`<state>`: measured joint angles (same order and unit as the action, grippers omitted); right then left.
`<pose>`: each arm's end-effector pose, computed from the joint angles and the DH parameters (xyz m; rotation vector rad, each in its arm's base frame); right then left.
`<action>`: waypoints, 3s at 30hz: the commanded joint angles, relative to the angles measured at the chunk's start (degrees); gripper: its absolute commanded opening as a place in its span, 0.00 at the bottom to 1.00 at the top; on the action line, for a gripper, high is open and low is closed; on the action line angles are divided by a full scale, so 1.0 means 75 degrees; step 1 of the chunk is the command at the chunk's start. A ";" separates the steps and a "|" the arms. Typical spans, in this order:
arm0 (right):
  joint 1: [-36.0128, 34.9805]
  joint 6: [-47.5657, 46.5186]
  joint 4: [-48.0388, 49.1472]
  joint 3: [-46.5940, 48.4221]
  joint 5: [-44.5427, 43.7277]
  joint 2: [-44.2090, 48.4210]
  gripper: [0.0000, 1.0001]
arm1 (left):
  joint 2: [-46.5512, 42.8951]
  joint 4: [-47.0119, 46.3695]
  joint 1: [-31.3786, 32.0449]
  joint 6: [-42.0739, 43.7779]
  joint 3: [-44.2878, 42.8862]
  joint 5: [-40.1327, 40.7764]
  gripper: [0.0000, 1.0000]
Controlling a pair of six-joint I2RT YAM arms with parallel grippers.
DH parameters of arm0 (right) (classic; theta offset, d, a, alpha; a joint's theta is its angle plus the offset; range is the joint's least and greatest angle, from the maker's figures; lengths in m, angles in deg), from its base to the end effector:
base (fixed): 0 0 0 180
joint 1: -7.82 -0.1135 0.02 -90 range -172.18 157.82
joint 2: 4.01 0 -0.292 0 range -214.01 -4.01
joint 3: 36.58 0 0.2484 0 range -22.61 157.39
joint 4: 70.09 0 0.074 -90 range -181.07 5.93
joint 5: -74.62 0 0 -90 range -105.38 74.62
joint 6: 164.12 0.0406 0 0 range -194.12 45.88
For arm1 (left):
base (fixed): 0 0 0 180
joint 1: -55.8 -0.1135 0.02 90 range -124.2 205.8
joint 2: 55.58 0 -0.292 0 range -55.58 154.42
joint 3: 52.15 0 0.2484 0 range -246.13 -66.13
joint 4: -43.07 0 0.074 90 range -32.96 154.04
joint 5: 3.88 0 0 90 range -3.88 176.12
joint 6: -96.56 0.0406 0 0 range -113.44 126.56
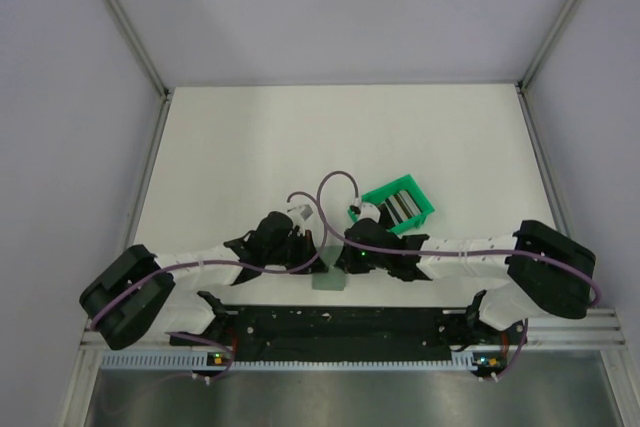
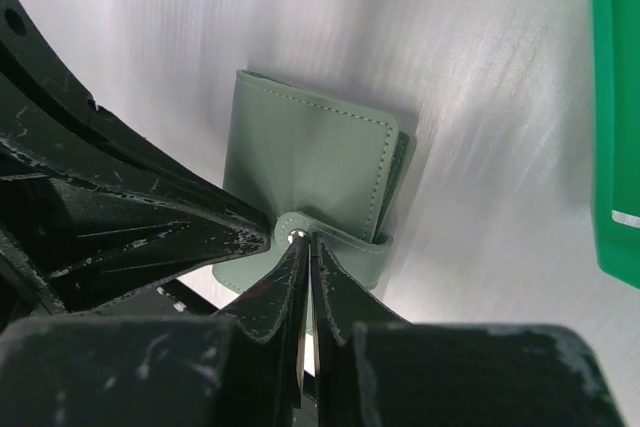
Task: Put the credit cards into the card holder
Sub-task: Close the card holder at the center of the board.
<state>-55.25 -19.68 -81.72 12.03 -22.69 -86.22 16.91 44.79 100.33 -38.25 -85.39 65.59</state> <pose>0.1259 0.2364 0.1842 -0.1233 2.5135 0.8025 0.1391 -0.1568 0.1614 0.2032 2.5354 -1.1392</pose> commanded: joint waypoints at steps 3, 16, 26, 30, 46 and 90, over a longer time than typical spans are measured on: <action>0.0065 -0.0273 -0.0009 0.0503 -0.0056 -0.0018 0.02 | -0.0114 0.0098 0.0051 0.0140 0.0026 0.0054 0.01; -0.0017 -0.0203 0.0002 0.0399 -0.0150 0.0121 0.01 | -0.0196 0.0122 0.0062 0.0116 0.0038 0.0078 0.01; -0.0017 -0.0344 -0.0091 0.0129 -0.0455 0.0919 0.02 | -0.0220 0.0122 0.0050 0.0116 0.0038 0.0078 0.01; -0.0005 -0.0297 -0.0278 -0.0047 -0.0747 0.1141 0.02 | -0.0220 0.0051 0.0062 0.0104 0.0026 0.0066 0.02; 0.0135 0.0336 0.0494 -0.1078 -0.1031 0.2313 0.40 | -0.0278 0.0297 0.0050 0.0269 -0.0115 0.0183 0.02; 0.0265 0.0558 0.0542 -0.0563 -0.0009 0.1212 0.00 | -0.0571 0.0379 0.0051 0.0198 -0.0197 0.0090 0.00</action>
<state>-52.45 -15.12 -79.99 5.47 -22.78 -76.45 13.91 48.51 100.53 -37.23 -85.61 67.03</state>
